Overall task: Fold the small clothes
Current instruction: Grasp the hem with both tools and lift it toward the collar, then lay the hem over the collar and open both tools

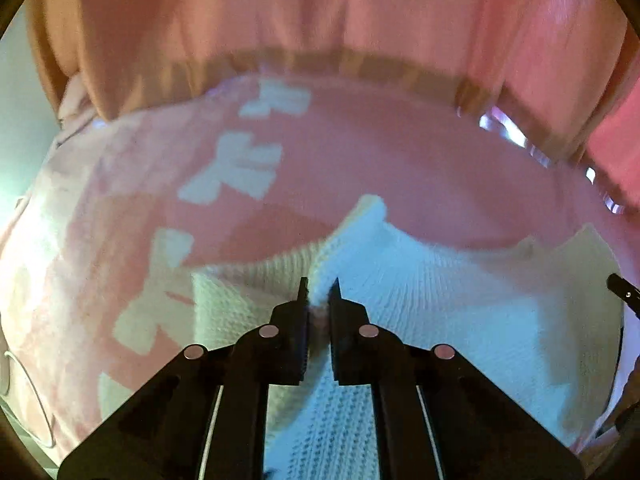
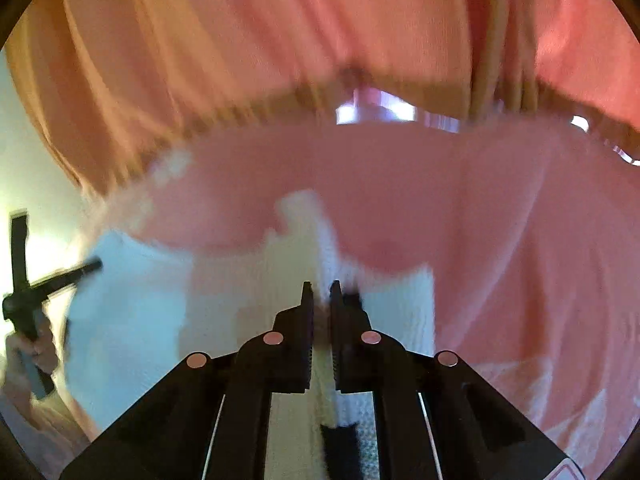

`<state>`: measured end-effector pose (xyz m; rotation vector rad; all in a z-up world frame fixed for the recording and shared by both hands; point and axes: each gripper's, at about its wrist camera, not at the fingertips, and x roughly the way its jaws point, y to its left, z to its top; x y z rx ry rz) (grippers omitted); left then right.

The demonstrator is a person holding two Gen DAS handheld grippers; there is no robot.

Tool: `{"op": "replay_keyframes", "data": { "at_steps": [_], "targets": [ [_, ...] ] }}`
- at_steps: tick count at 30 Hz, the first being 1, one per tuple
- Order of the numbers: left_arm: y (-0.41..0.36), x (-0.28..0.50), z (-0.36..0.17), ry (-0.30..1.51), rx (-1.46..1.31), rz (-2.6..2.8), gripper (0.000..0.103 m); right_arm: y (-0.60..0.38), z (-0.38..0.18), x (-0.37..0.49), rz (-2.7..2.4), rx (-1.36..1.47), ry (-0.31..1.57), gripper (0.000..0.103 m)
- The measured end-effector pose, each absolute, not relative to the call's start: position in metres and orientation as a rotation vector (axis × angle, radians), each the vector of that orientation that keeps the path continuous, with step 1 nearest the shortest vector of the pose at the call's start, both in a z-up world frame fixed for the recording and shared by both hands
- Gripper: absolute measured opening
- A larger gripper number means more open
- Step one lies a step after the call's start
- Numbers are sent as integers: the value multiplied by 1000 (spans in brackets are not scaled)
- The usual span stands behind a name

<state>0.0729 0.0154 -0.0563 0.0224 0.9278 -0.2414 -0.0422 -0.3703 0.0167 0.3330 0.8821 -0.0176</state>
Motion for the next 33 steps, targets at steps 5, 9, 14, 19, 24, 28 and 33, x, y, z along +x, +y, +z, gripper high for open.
{"op": "replay_keyframes", "data": {
  "at_steps": [5,9,14,19,24,28,33],
  "targets": [
    [33,97,-98,1079,23,-135,7,-398,-41,-26,-145,407,1122,7],
    [29,90,-86,1031,49,-146,7,-388,-22,-29,-143,347,1071,6],
    [31,89,-92,1056,46,-136,8,-394,-47,-26,-164,372,1141,6],
    [35,80,-74,1048,-4,-166,12,-395,2,-44,-124,404,1056,13],
    [37,32,-57,1003,4,-187,50,-385,21,-95,-110,400,1078,40],
    [41,1,-65,1011,1,-176,50,-371,0,-126,-97,454,1134,40],
    [47,-32,-84,1036,66,-127,18,-357,-5,-148,-107,379,1147,7]
  ]
}}
